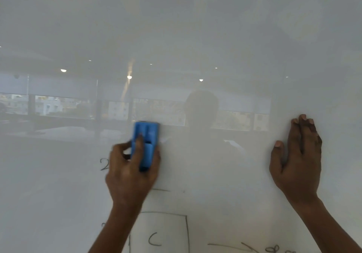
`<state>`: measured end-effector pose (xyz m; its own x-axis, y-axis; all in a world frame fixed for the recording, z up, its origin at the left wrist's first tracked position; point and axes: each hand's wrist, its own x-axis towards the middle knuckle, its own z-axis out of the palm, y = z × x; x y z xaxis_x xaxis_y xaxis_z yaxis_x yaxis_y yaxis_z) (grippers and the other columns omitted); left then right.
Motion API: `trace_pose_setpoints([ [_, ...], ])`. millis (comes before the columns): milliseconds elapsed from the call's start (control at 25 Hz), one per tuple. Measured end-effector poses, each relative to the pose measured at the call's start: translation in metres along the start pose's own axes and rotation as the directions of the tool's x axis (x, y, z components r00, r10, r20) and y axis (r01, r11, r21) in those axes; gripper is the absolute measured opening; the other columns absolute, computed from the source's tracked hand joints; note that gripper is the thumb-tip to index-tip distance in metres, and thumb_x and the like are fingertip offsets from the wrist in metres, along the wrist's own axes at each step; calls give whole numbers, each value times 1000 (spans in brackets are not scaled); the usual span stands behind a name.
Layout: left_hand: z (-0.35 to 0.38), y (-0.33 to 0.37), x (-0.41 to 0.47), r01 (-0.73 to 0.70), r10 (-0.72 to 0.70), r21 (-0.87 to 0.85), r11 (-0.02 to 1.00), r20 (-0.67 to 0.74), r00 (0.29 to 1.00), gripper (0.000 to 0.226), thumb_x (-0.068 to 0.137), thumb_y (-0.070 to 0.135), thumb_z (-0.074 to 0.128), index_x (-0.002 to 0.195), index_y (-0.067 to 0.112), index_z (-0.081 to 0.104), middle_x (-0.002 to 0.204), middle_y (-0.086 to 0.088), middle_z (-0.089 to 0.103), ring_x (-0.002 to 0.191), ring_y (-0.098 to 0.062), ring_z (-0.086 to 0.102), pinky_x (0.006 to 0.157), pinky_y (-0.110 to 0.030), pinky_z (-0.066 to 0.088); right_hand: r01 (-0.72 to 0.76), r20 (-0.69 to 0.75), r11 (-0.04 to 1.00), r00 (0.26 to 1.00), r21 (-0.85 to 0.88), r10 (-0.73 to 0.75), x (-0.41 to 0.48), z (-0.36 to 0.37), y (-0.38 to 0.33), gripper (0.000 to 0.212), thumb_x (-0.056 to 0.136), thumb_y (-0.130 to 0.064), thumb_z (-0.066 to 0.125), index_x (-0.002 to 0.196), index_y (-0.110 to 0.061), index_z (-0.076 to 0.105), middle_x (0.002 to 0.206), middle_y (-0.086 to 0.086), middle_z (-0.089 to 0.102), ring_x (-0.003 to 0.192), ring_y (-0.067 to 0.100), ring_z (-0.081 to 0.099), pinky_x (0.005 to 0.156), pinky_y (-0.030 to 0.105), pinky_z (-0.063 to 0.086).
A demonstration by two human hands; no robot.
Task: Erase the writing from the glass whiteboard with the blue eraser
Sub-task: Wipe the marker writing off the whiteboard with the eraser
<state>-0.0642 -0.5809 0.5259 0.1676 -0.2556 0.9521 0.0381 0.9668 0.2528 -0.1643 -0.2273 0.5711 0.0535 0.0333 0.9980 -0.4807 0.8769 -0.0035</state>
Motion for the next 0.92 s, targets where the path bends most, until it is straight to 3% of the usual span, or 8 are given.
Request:
trace_pose_setpoints([
  [120, 5, 11, -6, 132, -132, -14, 991, 10, 991, 53, 91, 47, 68, 134, 16, 68, 108, -20, 62, 70, -32, 64, 51, -32, 46, -5, -16, 1000, 1000, -21, 5, -2, 2, -5, 58, 104, -21, 43, 155, 9, 39, 163, 28, 37, 156, 43, 32, 126, 58, 29],
  [280, 6, 60, -69, -356, 380, -187, 915, 110, 918, 48, 101, 45, 64, 140, 18, 60, 110, -13, 66, 79, -24, 66, 53, -30, 56, 0, -10, 1000, 1000, -17, 0, -1, 1, -3, 59, 106, -22, 42, 155, 9, 38, 163, 29, 36, 156, 43, 31, 126, 58, 29],
  [400, 6, 56, -64, -409, 451, -258, 875, 130, 883, 51, 99, 45, 70, 140, 18, 59, 104, -13, 73, 80, -23, 69, 55, -30, 59, 4, -9, 1000, 1000, 13, -4, -2, -1, 0, 59, 106, -26, 41, 155, 8, 39, 164, 27, 36, 156, 41, 30, 126, 58, 29],
  [560, -4, -8, -24, -128, 128, -5, 992, 21, 992, 53, 93, 48, 70, 138, 21, 63, 114, -14, 63, 74, -28, 68, 50, -34, 54, 22, 1, 999, 1000, 26, -22, 1, -2, 2, 59, 107, -27, 40, 154, 8, 40, 164, 27, 37, 156, 41, 30, 126, 57, 29],
  [640, -9, -26, -8, 161, -161, 44, 986, 9, 987, 57, 92, 51, 66, 137, 17, 65, 115, -19, 60, 76, -34, 65, 52, -43, 56, 9, -7, 1000, 1000, 24, -9, 0, -1, 1, 59, 107, -25, 41, 155, 8, 40, 164, 27, 37, 156, 41, 30, 126, 58, 29],
  [720, -7, -17, -13, 278, -279, 39, 960, 23, 960, 57, 92, 51, 64, 137, 17, 64, 116, -21, 57, 78, -39, 64, 52, -47, 57, 0, -28, 1000, 1000, 16, 0, -2, 0, -3, 58, 107, -24, 42, 154, 8, 40, 163, 28, 38, 156, 42, 31, 126, 58, 30],
  [840, -8, 17, -57, -101, 105, -48, 994, 105, 989, 55, 94, 50, 66, 140, 21, 60, 118, -13, 56, 77, -32, 67, 50, -38, 56, 10, -40, 1000, 999, 22, -9, 0, 0, -3, 57, 106, -22, 44, 154, 8, 40, 162, 29, 38, 155, 42, 33, 127, 56, 28],
  [920, -12, 22, -85, -422, 447, -161, 892, 174, 878, 54, 97, 47, 71, 141, 18, 59, 116, -12, 62, 80, -24, 63, 53, -33, 59, 23, -34, 999, 999, 30, -22, -1, -1, -1, 58, 105, -22, 45, 154, 8, 40, 163, 28, 37, 155, 42, 32, 128, 54, 27],
])
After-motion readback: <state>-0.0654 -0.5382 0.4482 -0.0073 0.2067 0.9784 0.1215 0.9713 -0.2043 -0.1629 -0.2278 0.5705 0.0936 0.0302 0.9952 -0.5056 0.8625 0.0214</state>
